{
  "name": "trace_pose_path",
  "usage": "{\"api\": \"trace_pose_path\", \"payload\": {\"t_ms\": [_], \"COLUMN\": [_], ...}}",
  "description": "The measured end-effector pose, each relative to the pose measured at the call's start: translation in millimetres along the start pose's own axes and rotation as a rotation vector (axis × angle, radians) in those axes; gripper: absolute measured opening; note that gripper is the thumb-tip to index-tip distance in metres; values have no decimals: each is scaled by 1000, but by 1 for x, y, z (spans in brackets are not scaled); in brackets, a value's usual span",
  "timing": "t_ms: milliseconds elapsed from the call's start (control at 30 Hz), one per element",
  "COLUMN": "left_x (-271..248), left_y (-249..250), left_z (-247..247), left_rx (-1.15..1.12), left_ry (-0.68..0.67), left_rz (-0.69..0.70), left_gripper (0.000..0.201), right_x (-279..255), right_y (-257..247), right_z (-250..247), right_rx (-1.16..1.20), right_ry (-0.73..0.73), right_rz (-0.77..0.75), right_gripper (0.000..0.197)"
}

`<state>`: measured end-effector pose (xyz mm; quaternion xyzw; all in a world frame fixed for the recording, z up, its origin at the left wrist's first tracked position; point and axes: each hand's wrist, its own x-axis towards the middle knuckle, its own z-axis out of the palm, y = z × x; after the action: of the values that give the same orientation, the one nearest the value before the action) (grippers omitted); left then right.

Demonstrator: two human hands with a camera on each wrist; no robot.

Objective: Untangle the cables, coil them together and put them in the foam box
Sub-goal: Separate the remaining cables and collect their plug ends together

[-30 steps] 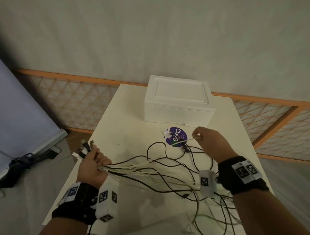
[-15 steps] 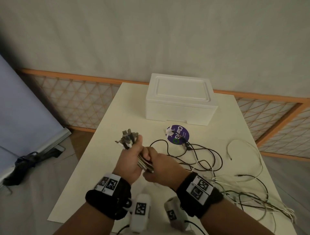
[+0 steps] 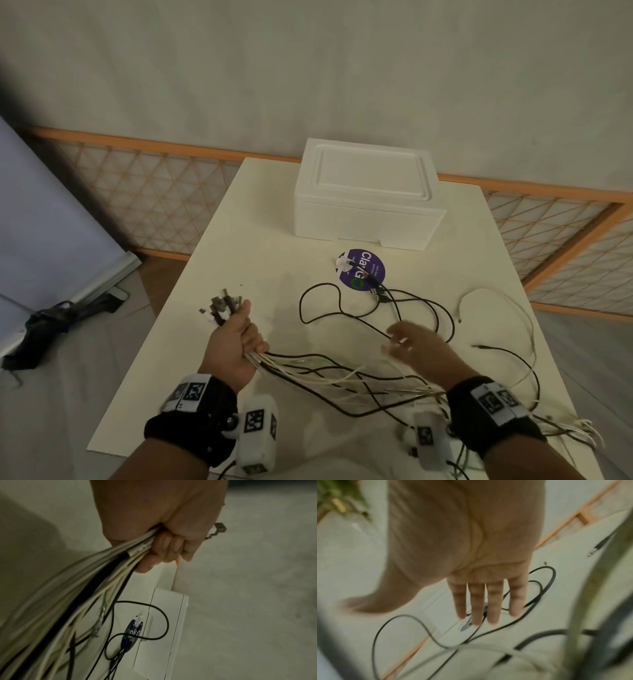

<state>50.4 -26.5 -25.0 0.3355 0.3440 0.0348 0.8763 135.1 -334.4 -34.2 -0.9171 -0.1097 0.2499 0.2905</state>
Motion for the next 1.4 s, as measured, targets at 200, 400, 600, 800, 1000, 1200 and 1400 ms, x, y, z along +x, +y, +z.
{"api": "trace_pose_path", "payload": {"t_ms": [200, 400, 600, 800, 1000, 1200, 1400], "left_x": [1, 1, 3, 1, -3, -9, -15], "left_y": [-6, -5, -9, -10, -10, -5, -2], "left_z": [26, 42, 48, 48, 48, 49, 62], "left_rx": [82, 124, 133, 134, 144, 174, 174], "left_ry": [-78, -123, -114, -97, -74, -103, -189], "left_rz": [-9, -9, -20, -52, -68, -53, -39], "left_gripper": [52, 48, 49, 50, 52, 34, 30], "right_x": [49, 61, 65, 74, 77, 61, 9], "right_y": [32, 10, -6, 22, 30, -7, -81], "right_z": [0, -3, -26, -1, 5, -17, -35], "right_rx": [-515, -94, 319, -339, -472, 54, 133], "right_ry": [200, 302, 294, 232, 184, 440, 647], "right_rz": [196, 89, 71, 79, 175, 68, -299], "right_gripper": [33, 16, 19, 35, 23, 15, 6]}}
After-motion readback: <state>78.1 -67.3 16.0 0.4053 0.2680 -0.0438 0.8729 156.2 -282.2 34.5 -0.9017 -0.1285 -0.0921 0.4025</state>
